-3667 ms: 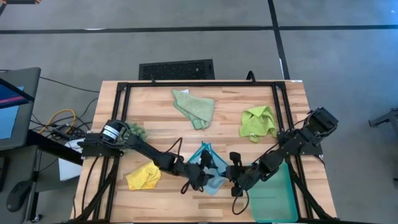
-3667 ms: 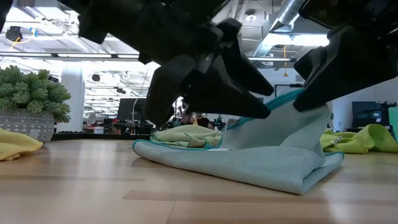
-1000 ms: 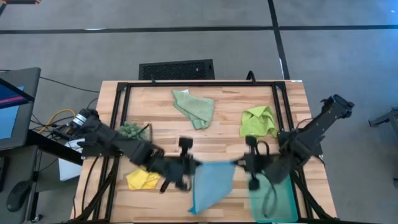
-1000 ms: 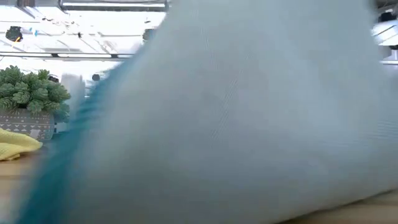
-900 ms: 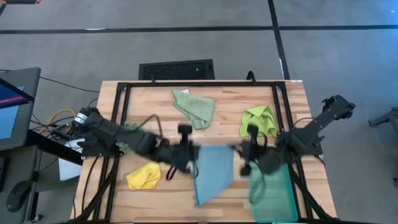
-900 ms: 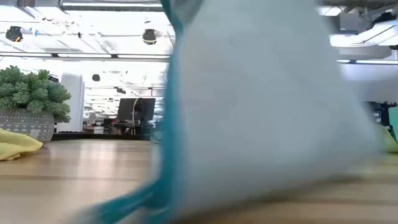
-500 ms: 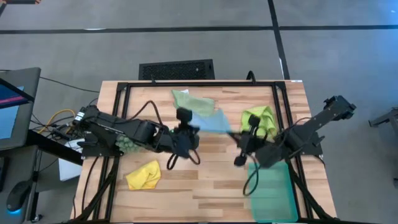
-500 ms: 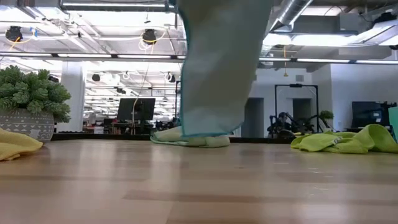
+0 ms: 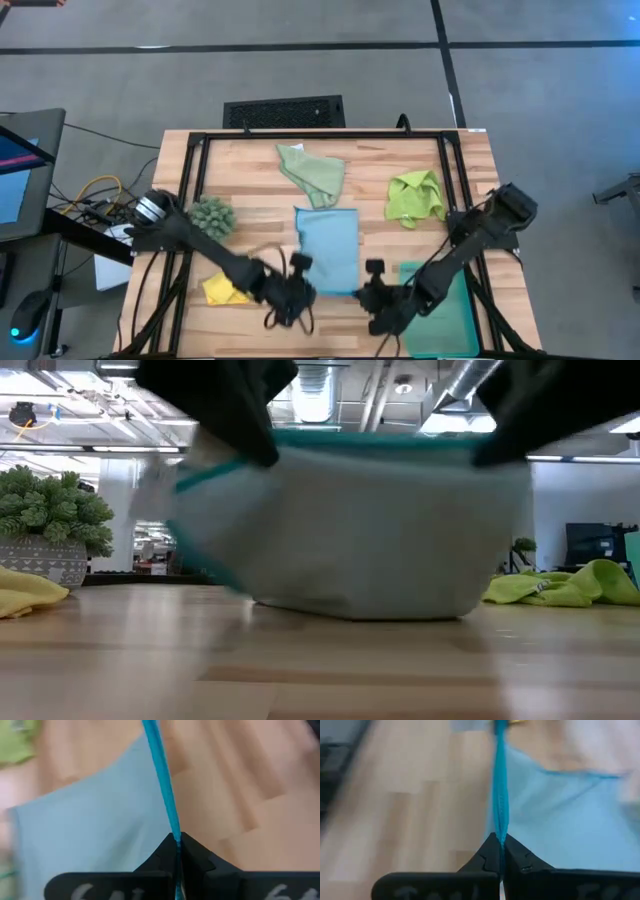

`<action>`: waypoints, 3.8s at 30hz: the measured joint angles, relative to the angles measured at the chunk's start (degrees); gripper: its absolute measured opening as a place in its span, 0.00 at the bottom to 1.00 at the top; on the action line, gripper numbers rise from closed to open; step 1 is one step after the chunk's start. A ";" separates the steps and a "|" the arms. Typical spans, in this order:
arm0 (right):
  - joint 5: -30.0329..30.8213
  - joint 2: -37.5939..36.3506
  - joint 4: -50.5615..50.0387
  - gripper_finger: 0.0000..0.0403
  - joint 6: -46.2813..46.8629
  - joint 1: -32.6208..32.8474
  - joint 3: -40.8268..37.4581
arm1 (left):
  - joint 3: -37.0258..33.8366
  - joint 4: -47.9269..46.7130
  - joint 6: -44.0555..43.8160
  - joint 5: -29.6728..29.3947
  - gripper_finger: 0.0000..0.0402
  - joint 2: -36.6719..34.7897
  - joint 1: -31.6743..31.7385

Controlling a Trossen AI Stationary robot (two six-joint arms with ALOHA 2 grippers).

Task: Fold microfiber towels
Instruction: Fold the blue microfiber cloth

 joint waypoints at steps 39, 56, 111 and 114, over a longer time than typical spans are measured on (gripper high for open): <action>2.54 -25.54 1.11 0.02 -22.31 0.37 9.37 | 52.92 -43.51 -10.99 -7.76 0.00 5.19 -0.24; 13.66 -24.77 -12.10 0.06 -29.20 -17.19 8.71 | 51.60 -60.48 -3.16 -29.84 0.00 6.36 11.89; -11.99 -2.71 0.53 0.03 10.93 -9.13 -12.53 | 49.43 -42.70 7.77 5.79 0.00 29.79 10.28; -12.03 -5.59 -1.07 0.04 10.46 -10.92 -12.57 | 46.88 -41.90 9.11 8.16 0.00 26.88 12.76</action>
